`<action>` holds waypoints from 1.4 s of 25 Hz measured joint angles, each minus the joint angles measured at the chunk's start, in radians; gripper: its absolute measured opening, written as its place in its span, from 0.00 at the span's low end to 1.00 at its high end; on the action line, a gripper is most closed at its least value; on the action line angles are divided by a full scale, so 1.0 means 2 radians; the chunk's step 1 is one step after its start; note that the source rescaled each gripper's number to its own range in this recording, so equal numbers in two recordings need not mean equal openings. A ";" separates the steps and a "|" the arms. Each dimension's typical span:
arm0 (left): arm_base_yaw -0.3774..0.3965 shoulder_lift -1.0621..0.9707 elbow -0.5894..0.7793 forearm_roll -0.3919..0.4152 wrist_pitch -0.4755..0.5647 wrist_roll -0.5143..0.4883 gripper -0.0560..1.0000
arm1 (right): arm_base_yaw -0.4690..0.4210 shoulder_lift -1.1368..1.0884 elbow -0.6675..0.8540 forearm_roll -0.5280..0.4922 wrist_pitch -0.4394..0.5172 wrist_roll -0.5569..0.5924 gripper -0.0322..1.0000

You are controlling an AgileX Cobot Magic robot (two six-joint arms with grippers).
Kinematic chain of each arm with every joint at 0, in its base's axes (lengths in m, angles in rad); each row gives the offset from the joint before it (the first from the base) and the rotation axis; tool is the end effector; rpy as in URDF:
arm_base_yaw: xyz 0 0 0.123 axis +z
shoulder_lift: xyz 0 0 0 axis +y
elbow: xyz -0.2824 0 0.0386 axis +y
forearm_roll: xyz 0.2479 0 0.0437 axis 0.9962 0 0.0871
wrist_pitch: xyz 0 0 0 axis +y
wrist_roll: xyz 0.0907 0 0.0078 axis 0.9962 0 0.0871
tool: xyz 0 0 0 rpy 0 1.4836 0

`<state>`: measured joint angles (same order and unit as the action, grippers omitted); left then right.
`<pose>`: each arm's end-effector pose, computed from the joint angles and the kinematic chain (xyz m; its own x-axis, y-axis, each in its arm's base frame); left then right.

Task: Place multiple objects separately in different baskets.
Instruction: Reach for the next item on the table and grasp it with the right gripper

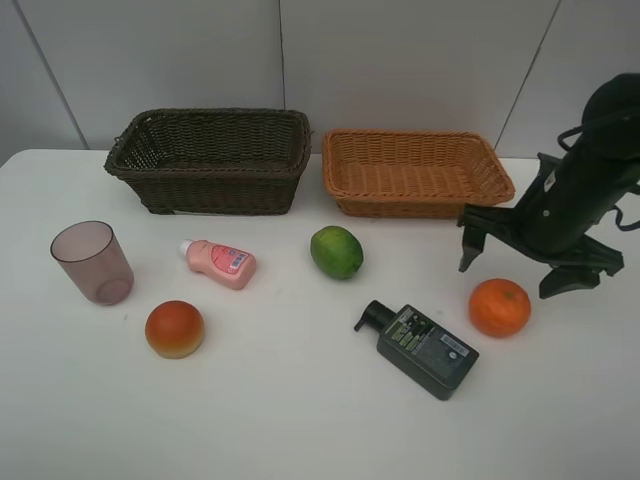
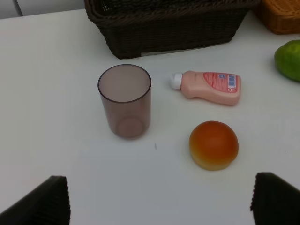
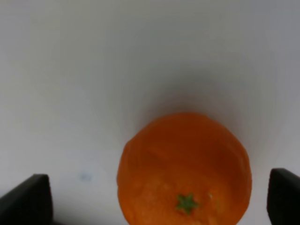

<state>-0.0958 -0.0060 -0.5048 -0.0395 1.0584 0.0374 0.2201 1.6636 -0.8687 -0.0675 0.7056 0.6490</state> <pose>-0.0065 -0.0025 0.2787 -0.4396 0.0603 -0.8962 0.1342 0.9909 0.0009 0.2777 0.0580 0.1644 -0.9156 0.3712 -0.1549 0.3674 0.9285 0.0532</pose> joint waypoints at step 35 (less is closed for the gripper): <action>0.000 0.000 0.000 0.000 0.000 0.000 1.00 | 0.011 0.082 0.012 -0.022 -0.034 0.072 1.00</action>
<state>-0.0958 -0.0060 -0.5048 -0.0395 1.0584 0.0374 0.2429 1.8284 -0.8445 -0.1123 0.6369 0.7925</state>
